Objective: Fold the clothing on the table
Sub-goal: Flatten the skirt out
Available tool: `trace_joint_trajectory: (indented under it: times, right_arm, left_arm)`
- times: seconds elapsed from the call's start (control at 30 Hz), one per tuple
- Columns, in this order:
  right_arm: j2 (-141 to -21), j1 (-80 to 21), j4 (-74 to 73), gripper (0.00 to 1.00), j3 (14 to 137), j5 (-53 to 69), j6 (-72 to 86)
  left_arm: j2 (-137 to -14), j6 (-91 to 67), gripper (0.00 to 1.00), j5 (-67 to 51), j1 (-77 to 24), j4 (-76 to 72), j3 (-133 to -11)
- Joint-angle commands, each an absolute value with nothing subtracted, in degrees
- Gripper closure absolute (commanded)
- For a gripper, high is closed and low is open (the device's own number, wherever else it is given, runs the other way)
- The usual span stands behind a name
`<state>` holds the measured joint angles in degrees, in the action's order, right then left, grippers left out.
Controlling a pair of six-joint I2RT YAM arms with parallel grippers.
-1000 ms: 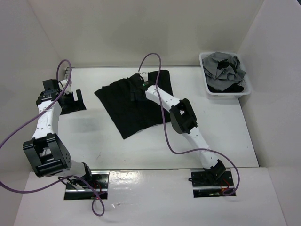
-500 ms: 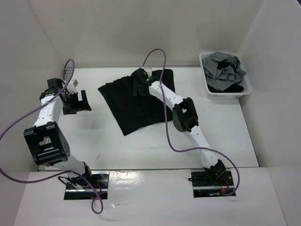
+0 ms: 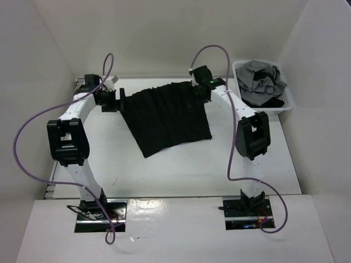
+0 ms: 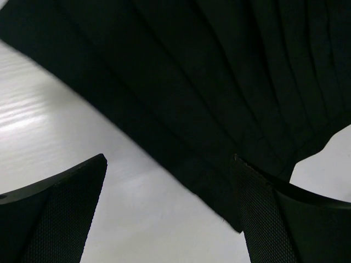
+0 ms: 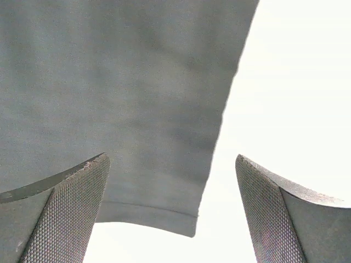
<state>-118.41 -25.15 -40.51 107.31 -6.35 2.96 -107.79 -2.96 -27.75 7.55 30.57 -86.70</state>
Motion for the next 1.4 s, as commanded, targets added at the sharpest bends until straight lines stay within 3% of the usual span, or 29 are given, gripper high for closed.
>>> trace_joint_trajectory:
  times: [0.0,0.23,0.87,1.37]
  right_arm:
    - [-113.75,-20.31,-41.92,0.02,99.26,-2.72,-8.34]
    - [-105.57,-15.03,-41.48,0.02,89.04,-0.70,-9.76]
    - [-107.14,-15.03,-42.01,0.02,90.26,-1.49,-10.28]
    - [-108.72,-15.03,-42.54,0.02,92.37,-1.49,-10.28]
  left_arm:
    - [-112.57,-5.80,0.01,-30.94,6.42,26.64,-89.12]
    - [-117.25,-8.09,0.01,-30.94,3.60,26.02,-91.58]
    - [-123.92,-7.48,0.01,-27.78,2.46,26.02,-94.57]
    - [-134.99,-6.42,0.01,-24.09,2.46,34.62,-113.01]
